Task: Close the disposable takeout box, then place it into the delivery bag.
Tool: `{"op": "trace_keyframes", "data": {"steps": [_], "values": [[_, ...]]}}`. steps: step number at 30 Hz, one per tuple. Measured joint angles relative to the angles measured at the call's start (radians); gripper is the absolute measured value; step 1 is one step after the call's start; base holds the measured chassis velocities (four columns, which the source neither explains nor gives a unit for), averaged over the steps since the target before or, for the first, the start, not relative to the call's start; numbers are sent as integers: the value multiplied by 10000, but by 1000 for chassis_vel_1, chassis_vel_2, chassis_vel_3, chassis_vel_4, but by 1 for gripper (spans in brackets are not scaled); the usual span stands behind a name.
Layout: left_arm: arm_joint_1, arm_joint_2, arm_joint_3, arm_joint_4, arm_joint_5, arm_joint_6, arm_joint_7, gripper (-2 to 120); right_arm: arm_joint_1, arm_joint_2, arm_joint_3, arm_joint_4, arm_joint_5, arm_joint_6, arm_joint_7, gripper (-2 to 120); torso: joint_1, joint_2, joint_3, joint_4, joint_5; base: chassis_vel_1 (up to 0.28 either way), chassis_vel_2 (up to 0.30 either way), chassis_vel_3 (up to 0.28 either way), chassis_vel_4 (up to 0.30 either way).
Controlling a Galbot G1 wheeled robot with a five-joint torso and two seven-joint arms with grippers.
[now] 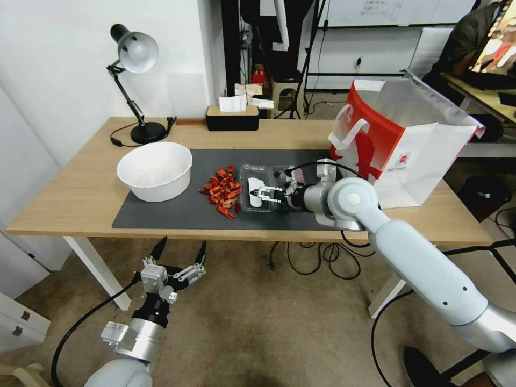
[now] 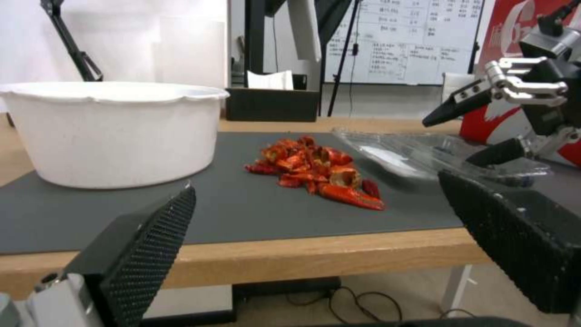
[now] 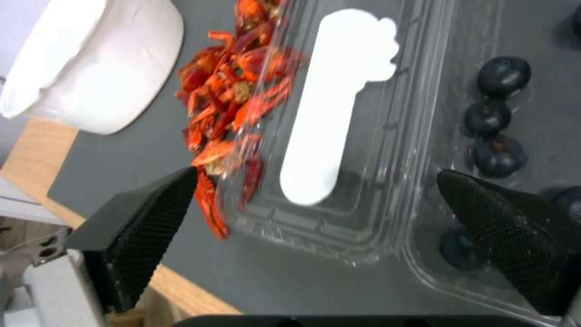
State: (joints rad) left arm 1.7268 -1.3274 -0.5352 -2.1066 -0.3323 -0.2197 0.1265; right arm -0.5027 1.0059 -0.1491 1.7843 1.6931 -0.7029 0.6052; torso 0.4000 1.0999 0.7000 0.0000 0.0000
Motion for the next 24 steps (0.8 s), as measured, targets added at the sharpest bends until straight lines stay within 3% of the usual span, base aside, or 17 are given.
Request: {"op": "trace_keyframes", "data": {"steps": [10, 14, 18, 19, 22, 23, 24], "values": [[-11, 11, 8, 42, 30, -13, 1, 100, -221, -123, 217, 383, -11, 25, -3, 100, -1, 0, 0, 0, 0, 0, 0, 0, 0], [-16, 25, -8, 44, 32, -16, 1, 100, -452, -301, 516, 761, -543, 62, -576, 100, 0, 0, 0, 0, -1, 0, 0, 0, 0], [-50, 45, -23, 44, 32, -17, -1, 100, -1158, -581, 1002, 1101, -2599, 1173, -3113, 100, -1, 1, 0, -1, 0, 0, 0, 0, 0], [-50, 45, -23, 44, 32, -17, -1, 100, -1158, -581, 1002, 1101, -2599, 1173, -3113, 100, -1, 1, 0, -1, 0, 0, 0, 0, 0], [-60, 68, -62, 11, 0, -15, -11, 100, -1986, -843, 1409, 1175, -5185, 2957, -5367, 100, -1, 0, 0, 2, 1, 0, 0, 0, 0], [-60, 68, -62, 11, 0, -15, -11, 100, -1986, -843, 1409, 1175, -5185, 2957, -5367, 100, -1, 0, 0, 2, 1, 0, 0, 0, 0], [-67, 80, -84, -15, -29, -14, -16, 100, -2291, -965, 1574, 1179, -6145, 3484, -5954, 100, -1, 0, 0, 2, 2, 0, 0, 0, 0]]}}
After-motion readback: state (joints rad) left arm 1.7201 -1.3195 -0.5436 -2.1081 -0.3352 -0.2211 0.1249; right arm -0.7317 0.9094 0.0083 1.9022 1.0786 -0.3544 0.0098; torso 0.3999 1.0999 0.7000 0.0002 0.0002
